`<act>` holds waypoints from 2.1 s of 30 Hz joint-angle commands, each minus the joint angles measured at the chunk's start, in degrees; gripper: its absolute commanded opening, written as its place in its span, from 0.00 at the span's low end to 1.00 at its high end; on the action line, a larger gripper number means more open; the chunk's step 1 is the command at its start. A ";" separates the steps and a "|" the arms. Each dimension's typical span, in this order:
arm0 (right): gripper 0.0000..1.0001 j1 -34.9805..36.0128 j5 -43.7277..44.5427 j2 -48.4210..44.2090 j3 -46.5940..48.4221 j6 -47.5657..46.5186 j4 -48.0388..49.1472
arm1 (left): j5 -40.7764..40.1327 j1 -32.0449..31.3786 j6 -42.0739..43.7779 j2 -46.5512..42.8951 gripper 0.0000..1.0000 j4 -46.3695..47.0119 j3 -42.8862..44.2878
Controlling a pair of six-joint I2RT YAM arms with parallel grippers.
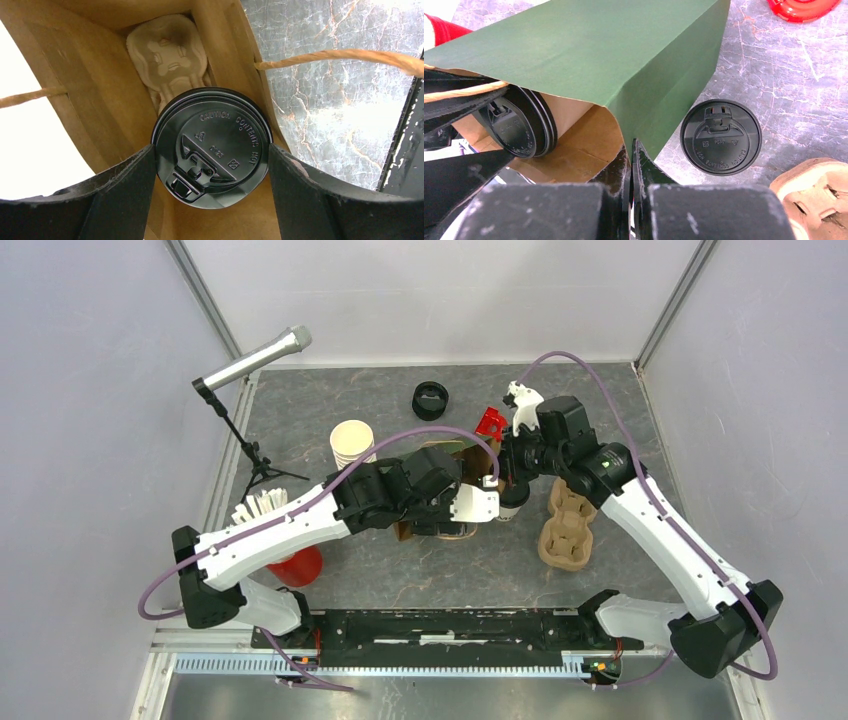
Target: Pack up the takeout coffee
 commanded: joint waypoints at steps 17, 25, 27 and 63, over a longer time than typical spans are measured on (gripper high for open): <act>0.22 0.00 5.10 -1.57 1.69 1.59 0.15 | 0.44 -0.69 -1.12 1.76 0.49 2.57 0.53; 0.31 0.00 7.34 -5.34 -2.02 4.48 -0.38 | -0.39 -0.73 -0.62 1.99 0.48 3.44 -0.21; 0.32 0.02 7.05 -6.60 -4.45 5.43 0.58 | -0.66 -0.73 -0.29 2.17 0.48 3.40 0.23; 0.00 0.47 0.20 -8.96 -18.23 4.22 19.72 | -13.17 -0.16 10.63 4.80 0.48 7.22 -2.51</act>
